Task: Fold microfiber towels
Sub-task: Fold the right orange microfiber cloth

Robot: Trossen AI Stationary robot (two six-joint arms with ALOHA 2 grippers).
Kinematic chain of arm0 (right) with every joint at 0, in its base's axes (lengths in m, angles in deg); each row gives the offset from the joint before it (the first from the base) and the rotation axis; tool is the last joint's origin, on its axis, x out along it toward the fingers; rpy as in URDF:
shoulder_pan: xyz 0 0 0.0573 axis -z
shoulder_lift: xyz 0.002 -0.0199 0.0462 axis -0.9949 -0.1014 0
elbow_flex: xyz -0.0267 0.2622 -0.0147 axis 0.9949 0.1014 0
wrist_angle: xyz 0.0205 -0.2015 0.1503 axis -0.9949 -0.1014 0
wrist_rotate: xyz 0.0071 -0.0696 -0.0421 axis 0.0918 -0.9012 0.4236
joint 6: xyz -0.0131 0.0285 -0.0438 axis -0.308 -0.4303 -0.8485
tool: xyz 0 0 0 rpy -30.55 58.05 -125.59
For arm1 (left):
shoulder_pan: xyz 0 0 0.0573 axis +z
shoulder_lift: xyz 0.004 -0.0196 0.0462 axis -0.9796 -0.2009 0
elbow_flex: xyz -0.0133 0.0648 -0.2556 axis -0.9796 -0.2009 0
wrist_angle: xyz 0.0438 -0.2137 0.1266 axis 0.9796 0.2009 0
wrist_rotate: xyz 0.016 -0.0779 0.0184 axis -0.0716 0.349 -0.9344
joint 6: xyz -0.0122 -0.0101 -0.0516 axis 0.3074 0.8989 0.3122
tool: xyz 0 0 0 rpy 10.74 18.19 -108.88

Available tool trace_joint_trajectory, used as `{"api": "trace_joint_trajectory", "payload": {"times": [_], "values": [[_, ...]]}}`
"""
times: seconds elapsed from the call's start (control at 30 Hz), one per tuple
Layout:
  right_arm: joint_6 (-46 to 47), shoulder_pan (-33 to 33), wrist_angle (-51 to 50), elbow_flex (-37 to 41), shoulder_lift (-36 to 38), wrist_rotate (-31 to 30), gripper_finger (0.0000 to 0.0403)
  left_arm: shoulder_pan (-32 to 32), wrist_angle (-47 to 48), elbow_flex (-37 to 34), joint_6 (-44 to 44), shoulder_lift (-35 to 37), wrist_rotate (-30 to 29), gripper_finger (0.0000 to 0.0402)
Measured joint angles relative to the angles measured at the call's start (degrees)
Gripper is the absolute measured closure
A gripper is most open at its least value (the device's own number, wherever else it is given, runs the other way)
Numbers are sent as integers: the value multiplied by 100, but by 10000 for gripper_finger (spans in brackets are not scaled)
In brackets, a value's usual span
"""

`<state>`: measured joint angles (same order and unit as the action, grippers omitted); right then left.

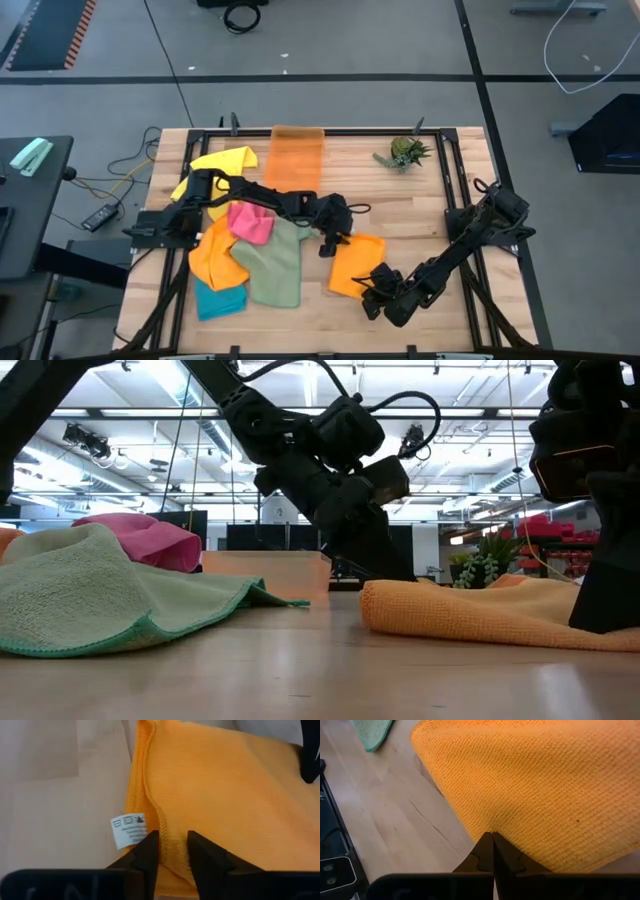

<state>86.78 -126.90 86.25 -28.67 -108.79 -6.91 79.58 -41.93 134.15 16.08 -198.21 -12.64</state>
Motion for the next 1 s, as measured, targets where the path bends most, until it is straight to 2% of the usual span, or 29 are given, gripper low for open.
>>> {"api": "trace_joint_trajectory", "payload": {"times": [0.17,0.33,0.43,0.6,0.73,0.9,1.0], "values": [[0,0,-12,0,0,0,403,2,9,21,18,5,1,386],[56,0,-86,-2,6,45,403,14,270,415,103,9,106,377],[159,0,-162,-7,11,73,403,65,860,856,-40,9,100,380],[170,0,-179,-7,12,91,403,133,2103,1424,-520,16,-480,393],[175,22,-184,-4,13,114,403,193,2384,1466,-566,16,-773,365],[187,22,-181,-4,11,100,403,162,2312,1460,-358,13,-1808,306],[115,20,-204,-1,43,1,403,175,2381,1494,-275,13,-1958,276]]}}
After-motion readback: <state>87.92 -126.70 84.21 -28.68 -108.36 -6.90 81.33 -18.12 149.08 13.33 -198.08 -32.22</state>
